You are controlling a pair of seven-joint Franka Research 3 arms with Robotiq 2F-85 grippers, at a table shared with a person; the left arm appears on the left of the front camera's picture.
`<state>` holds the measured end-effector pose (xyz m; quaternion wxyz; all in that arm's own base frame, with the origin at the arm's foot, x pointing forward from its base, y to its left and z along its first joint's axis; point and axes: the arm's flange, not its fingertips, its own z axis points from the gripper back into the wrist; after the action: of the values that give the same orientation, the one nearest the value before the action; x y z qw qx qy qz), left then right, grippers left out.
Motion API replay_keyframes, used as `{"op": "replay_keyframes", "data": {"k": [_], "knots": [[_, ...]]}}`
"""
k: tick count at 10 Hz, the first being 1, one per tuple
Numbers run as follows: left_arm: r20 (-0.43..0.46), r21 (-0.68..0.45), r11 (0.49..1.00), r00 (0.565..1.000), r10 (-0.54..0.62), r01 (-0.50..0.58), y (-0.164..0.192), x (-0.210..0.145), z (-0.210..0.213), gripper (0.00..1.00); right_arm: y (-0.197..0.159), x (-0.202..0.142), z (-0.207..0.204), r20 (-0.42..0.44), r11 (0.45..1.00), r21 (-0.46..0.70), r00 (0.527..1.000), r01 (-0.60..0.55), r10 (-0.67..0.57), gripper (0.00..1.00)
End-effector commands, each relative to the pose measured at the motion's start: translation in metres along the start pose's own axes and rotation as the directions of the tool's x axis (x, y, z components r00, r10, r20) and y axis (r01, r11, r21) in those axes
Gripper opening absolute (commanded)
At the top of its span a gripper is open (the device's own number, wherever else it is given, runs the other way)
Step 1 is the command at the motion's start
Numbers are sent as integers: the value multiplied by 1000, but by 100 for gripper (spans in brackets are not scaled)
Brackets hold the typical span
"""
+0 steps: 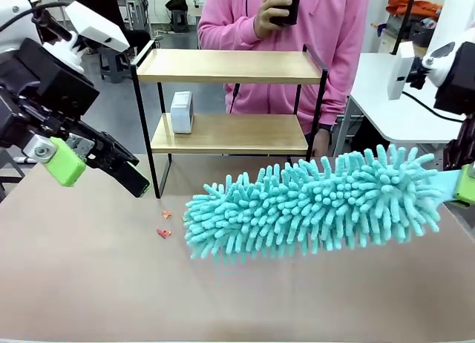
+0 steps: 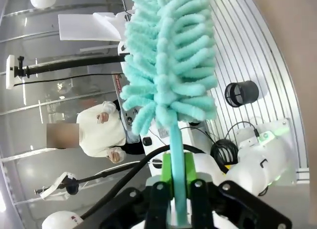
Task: Clean the shelf.
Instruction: Hand the Duster back to the human.
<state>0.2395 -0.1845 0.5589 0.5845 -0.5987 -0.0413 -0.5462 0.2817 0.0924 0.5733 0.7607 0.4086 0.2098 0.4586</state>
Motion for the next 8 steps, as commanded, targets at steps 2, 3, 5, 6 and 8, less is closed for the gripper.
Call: {"op": "replay_keyframes", "data": {"k": [2,3,5,6,8], "knots": [[0,0,1000,1000,-7,7,-2,1,-1,100,6,0,-3,-20,1000,3,999,-26,26,13],[0,0,1000,1000,-7,7,-2,1,-1,100,6,0,-3,-20,1000,3,999,-26,26,13],[0,0,1000,1000,-7,7,-2,1,-1,100,6,0,-3,-20,1000,3,999,-26,26,13],[0,0,1000,1000,-7,7,-2,1,-1,100,6,0,-3,-20,1000,3,999,-26,26,13],[0,0,1000,1000,0,0,0,0,0,100,3,2,-4,-17,1000,-4,1000,4,-4,13]]}}
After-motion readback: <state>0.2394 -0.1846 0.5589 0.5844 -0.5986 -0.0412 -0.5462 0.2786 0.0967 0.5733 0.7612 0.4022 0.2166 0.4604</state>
